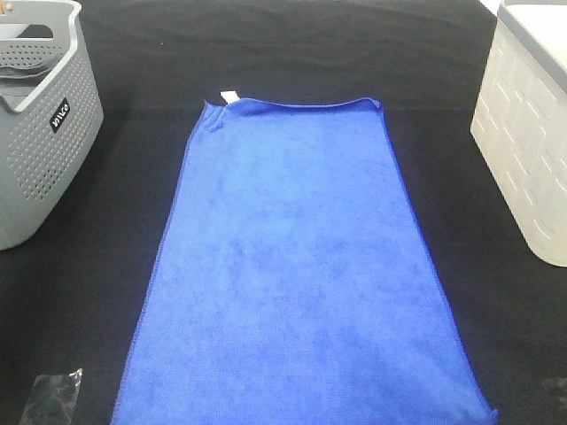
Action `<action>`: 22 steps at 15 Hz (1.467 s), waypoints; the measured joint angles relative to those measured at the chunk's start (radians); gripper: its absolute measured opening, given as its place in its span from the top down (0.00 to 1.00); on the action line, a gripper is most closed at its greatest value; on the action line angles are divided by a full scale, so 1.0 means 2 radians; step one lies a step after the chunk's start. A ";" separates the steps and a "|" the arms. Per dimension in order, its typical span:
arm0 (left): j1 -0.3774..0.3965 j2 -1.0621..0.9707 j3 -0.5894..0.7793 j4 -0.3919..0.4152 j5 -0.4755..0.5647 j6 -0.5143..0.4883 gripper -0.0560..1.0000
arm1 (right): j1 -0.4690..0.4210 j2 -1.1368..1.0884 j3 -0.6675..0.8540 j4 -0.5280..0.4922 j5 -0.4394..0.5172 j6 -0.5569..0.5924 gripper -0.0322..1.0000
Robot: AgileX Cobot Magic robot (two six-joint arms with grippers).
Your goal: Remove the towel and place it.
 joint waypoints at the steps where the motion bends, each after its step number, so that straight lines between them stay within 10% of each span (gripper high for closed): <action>1: 0.000 -0.042 0.040 0.010 -0.004 -0.001 0.30 | 0.000 -0.044 0.035 0.000 0.001 -0.016 0.39; 11: 0.000 -0.380 0.329 0.039 -0.054 -0.001 0.30 | 0.000 -0.400 0.254 -0.004 0.002 -0.024 0.39; 22: -0.061 -0.524 0.419 0.037 -0.059 0.006 0.30 | 0.000 -0.532 0.351 -0.004 -0.032 -0.007 0.39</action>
